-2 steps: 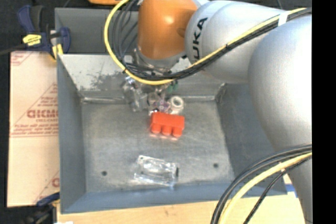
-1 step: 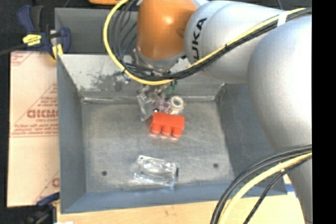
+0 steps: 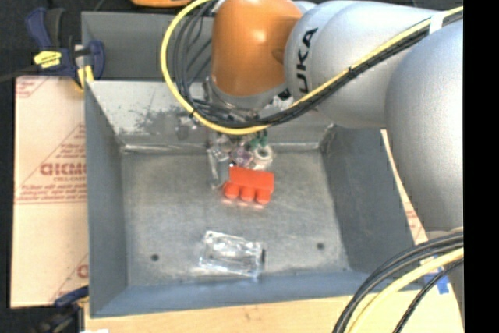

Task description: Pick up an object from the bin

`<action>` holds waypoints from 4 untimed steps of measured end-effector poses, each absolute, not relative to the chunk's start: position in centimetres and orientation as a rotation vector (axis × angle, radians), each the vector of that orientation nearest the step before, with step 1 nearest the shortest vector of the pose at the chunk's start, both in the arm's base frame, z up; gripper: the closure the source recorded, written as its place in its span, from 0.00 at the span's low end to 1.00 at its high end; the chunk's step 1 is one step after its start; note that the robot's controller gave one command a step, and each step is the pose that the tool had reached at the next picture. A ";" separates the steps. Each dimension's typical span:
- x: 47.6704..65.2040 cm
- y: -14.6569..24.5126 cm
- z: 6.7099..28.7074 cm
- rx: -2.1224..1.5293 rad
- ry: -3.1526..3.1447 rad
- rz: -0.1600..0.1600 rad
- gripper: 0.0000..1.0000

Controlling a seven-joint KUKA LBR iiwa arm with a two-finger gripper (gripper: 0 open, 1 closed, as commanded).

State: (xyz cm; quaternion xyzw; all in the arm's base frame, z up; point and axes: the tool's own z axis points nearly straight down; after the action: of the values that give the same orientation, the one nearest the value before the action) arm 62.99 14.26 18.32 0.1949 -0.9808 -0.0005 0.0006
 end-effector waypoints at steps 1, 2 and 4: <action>64.8 20.1 17.2 0.798 -3.045 -0.001 0.00; 63.4 16.2 18.1 0.951 -2.998 0.003 0.00; 61.8 14.2 18.9 0.849 -3.023 -0.003 0.00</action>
Offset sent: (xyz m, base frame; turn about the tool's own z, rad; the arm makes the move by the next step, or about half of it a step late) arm 0.0165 0.0576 -0.0126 -0.1206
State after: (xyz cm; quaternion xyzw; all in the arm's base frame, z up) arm 61.81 14.16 18.90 0.2705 -0.9627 -0.0010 0.0005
